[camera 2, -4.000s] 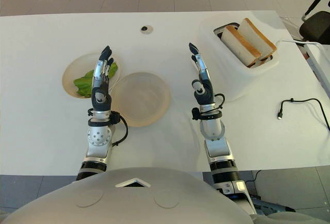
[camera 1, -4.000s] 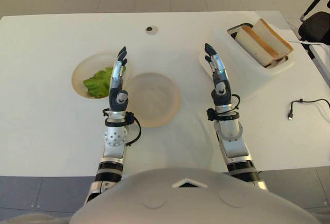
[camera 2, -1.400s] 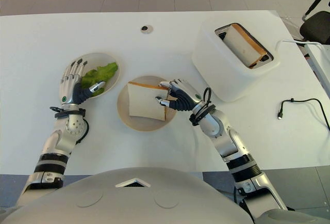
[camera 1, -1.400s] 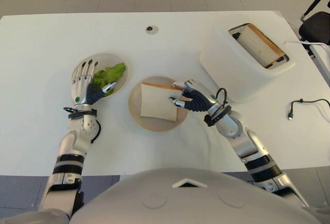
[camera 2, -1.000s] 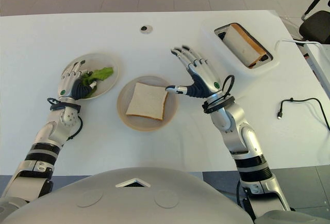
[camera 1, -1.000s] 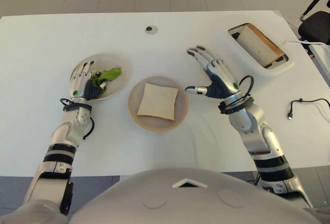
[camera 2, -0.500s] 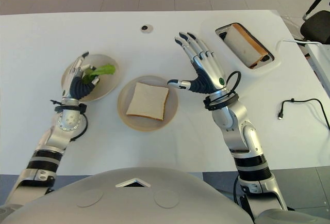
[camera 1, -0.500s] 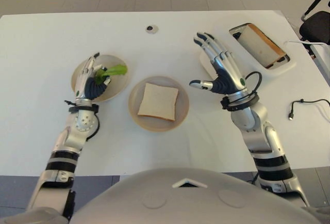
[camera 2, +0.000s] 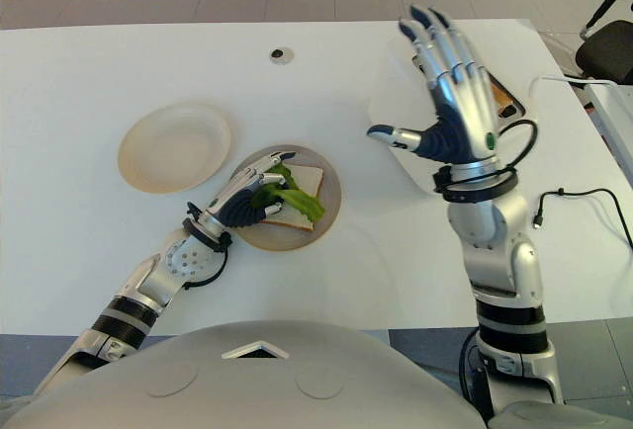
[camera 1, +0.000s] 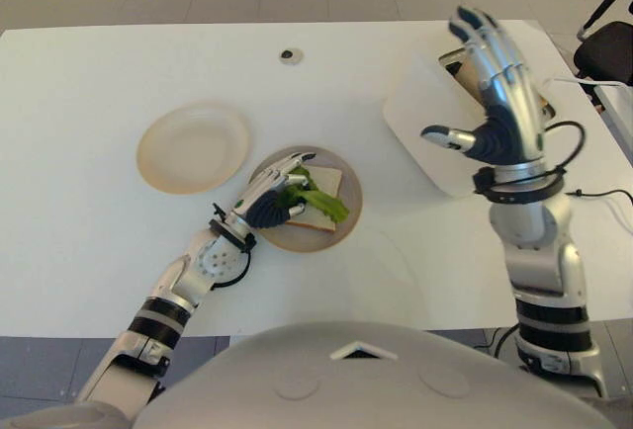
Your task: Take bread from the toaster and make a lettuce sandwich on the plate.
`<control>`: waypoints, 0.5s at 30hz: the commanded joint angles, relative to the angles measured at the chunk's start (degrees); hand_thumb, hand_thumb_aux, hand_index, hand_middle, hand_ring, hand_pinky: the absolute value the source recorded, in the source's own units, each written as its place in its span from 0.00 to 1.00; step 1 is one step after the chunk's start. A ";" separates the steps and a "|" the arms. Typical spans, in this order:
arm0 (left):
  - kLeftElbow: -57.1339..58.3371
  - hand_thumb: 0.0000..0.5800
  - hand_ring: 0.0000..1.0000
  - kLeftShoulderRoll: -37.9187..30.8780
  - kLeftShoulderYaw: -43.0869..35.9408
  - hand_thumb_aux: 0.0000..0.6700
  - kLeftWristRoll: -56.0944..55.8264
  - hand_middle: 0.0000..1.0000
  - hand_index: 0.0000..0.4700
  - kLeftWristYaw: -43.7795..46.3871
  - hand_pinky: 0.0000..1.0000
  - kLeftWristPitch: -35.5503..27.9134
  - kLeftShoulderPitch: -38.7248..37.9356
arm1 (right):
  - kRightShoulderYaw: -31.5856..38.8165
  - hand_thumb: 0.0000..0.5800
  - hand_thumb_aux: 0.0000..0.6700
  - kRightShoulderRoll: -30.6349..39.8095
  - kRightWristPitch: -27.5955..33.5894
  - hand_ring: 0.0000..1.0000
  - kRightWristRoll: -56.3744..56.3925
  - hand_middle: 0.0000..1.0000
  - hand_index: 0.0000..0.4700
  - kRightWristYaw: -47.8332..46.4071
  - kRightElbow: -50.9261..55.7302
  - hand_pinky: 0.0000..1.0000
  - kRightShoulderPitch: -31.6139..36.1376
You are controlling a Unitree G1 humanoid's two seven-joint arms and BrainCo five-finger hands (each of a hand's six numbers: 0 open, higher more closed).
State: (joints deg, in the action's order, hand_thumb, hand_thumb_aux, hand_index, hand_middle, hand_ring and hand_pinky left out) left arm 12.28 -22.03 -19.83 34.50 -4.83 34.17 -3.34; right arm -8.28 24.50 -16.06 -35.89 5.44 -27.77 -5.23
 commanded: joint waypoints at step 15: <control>-4.59 0.00 0.00 0.18 -0.48 0.00 2.26 0.00 0.00 -0.79 0.00 -4.73 -2.30 | -7.48 0.00 0.00 13.77 8.29 0.00 -3.19 0.00 0.00 -7.82 21.70 0.00 -0.36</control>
State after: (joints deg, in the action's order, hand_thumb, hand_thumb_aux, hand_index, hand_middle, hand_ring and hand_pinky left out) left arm 8.56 -21.96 -20.02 36.54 -6.16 30.14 -5.29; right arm -17.38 37.04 -7.97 -38.50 -1.63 -7.63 -6.10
